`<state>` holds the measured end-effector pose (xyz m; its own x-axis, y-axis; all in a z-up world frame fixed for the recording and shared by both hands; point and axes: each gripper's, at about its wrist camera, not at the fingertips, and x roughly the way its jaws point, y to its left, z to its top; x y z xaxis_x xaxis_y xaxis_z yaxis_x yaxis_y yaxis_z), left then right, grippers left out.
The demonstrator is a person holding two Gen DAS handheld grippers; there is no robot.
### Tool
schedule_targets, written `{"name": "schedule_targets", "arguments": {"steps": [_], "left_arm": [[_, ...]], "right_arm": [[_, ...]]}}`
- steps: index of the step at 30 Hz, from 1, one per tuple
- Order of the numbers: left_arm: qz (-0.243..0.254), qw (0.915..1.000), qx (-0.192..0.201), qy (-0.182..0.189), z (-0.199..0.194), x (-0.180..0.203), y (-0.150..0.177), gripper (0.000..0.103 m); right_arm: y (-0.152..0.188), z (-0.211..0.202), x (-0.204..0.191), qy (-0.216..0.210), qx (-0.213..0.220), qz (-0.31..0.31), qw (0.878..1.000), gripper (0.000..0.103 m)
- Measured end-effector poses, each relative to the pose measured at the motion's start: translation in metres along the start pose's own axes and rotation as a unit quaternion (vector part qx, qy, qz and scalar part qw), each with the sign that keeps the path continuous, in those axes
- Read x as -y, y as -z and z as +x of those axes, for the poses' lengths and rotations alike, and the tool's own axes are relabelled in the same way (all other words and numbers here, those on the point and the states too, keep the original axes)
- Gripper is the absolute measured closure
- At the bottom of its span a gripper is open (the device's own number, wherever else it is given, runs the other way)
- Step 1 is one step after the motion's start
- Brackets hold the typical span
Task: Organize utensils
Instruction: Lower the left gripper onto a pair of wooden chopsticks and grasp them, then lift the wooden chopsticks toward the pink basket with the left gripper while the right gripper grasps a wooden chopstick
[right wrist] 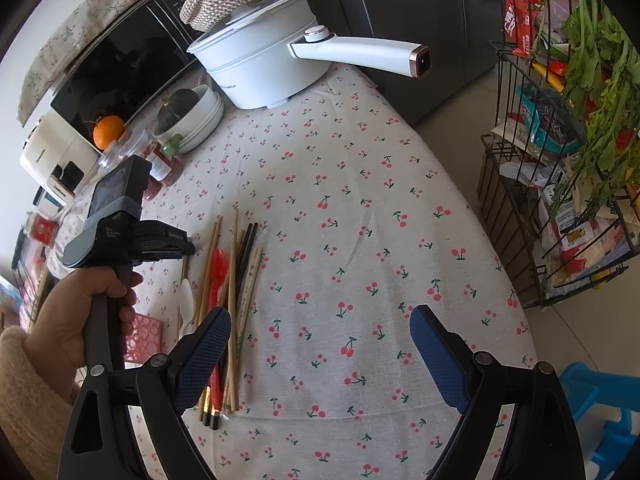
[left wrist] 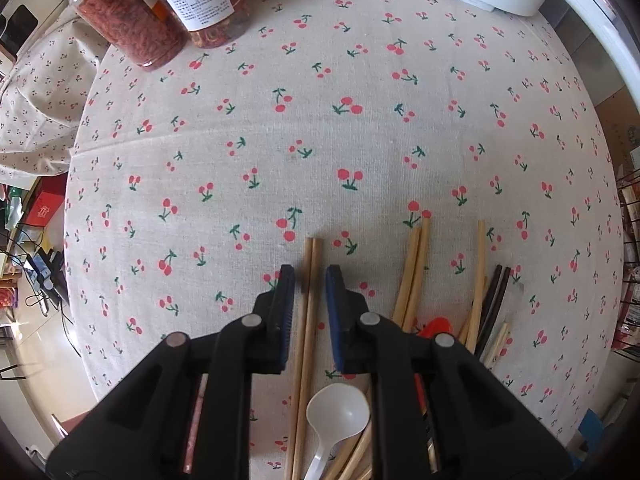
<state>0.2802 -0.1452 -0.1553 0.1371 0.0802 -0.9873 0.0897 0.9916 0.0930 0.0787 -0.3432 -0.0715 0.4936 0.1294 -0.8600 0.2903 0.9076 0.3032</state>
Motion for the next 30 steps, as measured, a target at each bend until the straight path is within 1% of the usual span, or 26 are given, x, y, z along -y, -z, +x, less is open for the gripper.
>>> {"name": "schedule_targets", "arguments": {"steps": [1, 4, 7, 9, 11, 16, 18, 19, 20, 21, 22, 24, 25, 27, 30], "left_arm": [[-0.001, 1.0, -0.001, 0.006, 0.002, -0.003, -0.003, 0.093], [0.006, 0.9999, 0.006, 0.007, 0.002, -0.002, -0.003, 0.093], [0.021, 0.9989, 0.04, 0.01, -0.005, -0.01, 0.005, 0.094], [0.036, 0.9969, 0.069, 0.015, -0.025, -0.007, 0.017, 0.094], [0.044, 0.9937, 0.099, 0.031, -0.049, -0.011, 0.029, 0.094], [0.053, 0.9808, 0.17, 0.079, -0.109, -0.031, 0.069, 0.094], [0.06, 0.9742, 0.196, 0.094, -0.128, -0.039, 0.083, 0.094], [0.063, 0.9704, 0.21, 0.1, -0.138, -0.044, 0.094, 0.094], [0.065, 0.9667, 0.223, 0.106, -0.146, -0.05, 0.102, 0.094], [0.067, 0.9628, 0.236, 0.114, -0.154, -0.056, 0.113, 0.094], [0.067, 0.9588, 0.247, 0.124, -0.154, -0.064, 0.118, 0.094], [0.064, 0.9515, 0.264, 0.144, -0.166, -0.077, 0.134, 0.094], [0.062, 0.948, 0.272, 0.154, -0.169, -0.082, 0.141, 0.094], [0.054, 0.9409, 0.284, 0.176, -0.174, -0.096, 0.153, 0.094], [0.054, 0.9304, 0.311, 0.186, -0.174, -0.106, 0.167, 0.094]], "right_arm": [[0.0, 0.001, -0.001, 0.0, -0.001, -0.001, 1.0, 0.011], [0.0, 0.002, -0.002, -0.001, -0.002, -0.001, 1.0, 0.011], [-0.001, 0.004, -0.003, -0.002, -0.003, -0.002, 1.0, 0.011], [-0.001, 0.004, -0.004, -0.004, -0.003, -0.002, 1.0, 0.011], [0.0, 0.005, -0.007, -0.01, -0.002, -0.003, 1.0, 0.011], [0.001, 0.01, -0.016, -0.033, -0.007, -0.007, 0.999, 0.013], [0.001, 0.015, -0.021, -0.048, -0.014, -0.009, 0.999, 0.02], [0.001, 0.02, -0.023, -0.057, -0.019, -0.007, 0.998, 0.022], [0.0, 0.025, -0.026, -0.067, -0.025, -0.007, 0.997, 0.027], [-0.002, 0.03, -0.03, -0.074, -0.032, -0.008, 0.997, 0.035], [-0.003, 0.035, -0.034, -0.082, -0.036, -0.009, 0.996, 0.039], [-0.009, 0.046, -0.043, -0.09, -0.042, -0.01, 0.995, 0.054], [-0.011, 0.051, -0.048, -0.091, -0.043, -0.012, 0.995, 0.057], [-0.019, 0.062, -0.057, -0.091, -0.043, -0.018, 0.995, 0.068], [-0.031, 0.082, -0.072, -0.084, -0.045, -0.026, 0.995, 0.073]]}}
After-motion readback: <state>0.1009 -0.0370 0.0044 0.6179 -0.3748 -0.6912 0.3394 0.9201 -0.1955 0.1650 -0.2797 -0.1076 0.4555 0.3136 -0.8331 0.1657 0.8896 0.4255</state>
